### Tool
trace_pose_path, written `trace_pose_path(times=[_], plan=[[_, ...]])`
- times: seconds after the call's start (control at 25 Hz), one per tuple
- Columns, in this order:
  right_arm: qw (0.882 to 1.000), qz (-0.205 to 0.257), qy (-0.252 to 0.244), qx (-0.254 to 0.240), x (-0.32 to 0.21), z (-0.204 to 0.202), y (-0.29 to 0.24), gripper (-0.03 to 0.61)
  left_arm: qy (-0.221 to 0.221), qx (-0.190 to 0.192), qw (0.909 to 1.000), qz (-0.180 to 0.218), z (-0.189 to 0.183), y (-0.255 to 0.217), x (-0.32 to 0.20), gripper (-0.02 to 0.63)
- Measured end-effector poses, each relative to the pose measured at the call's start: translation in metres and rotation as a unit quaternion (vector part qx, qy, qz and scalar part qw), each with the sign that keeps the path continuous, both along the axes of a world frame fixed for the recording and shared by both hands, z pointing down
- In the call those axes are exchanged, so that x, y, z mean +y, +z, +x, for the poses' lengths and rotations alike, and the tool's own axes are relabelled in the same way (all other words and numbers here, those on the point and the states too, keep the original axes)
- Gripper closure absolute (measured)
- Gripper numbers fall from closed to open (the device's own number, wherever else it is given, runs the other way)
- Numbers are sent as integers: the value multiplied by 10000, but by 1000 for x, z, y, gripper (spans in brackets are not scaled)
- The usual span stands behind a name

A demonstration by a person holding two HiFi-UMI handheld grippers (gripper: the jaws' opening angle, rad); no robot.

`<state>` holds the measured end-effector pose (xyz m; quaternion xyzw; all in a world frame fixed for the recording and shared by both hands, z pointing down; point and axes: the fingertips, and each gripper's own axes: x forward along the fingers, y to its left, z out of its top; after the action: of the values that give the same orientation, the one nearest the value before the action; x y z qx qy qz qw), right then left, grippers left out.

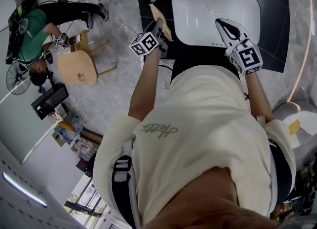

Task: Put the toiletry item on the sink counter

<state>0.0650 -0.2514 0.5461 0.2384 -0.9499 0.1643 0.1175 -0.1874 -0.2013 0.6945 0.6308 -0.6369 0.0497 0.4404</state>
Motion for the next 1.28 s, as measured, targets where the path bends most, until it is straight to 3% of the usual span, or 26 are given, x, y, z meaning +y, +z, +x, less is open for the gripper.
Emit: trace_pose_path(times=[0.24, 0.4, 0.8, 1.28], plan=[[10000, -97, -22, 11, -12, 2, 11, 584, 270, -396, 9947, -914, -4, 40, 4, 574], [9999, -150, -3, -33, -20, 0, 13, 584, 271, -486, 9907, -1242, -6, 49, 7, 574], [9992, -326, 121, -188, -27, 1, 15, 584, 637, -793, 9822, -1576, 4, 67, 14, 574], [9987, -465, 20, -227, -19, -8, 19, 584, 1032, -1210, 9766, -1449, 7, 69, 14, 561]])
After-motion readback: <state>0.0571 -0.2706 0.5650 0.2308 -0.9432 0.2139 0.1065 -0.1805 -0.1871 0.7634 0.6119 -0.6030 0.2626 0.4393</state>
